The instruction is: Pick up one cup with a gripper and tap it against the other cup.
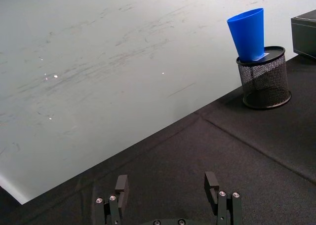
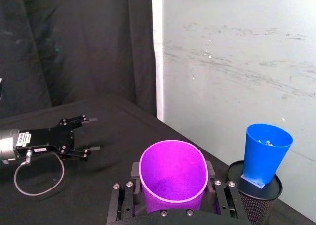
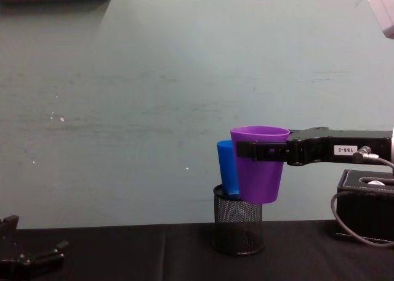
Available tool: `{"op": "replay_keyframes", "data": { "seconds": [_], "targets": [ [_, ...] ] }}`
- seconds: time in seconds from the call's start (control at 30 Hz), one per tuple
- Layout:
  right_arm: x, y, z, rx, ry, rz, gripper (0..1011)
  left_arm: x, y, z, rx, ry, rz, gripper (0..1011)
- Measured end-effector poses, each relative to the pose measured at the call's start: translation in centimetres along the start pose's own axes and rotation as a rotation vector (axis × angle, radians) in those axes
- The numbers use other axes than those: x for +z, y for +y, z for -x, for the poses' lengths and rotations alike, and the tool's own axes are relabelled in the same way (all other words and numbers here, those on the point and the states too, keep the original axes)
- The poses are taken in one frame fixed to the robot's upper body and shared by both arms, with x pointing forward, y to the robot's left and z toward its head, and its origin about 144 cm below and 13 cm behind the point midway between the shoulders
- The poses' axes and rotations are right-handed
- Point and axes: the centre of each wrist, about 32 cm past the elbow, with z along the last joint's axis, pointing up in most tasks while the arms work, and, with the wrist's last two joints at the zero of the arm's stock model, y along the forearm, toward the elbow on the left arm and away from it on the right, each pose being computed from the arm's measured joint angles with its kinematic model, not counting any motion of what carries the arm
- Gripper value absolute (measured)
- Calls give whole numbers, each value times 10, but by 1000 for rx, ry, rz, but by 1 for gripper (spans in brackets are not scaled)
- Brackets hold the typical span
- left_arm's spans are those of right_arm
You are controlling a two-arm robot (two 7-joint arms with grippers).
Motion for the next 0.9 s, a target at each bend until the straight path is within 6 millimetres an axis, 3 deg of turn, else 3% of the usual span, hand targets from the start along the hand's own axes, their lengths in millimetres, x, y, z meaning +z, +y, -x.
{"op": "replay_keyframes", "data": {
  "seconds": [0.9],
  "targets": [
    [0,0,0,0,0,0,724,0,0,0,0,0,0,1011]
  ]
}}
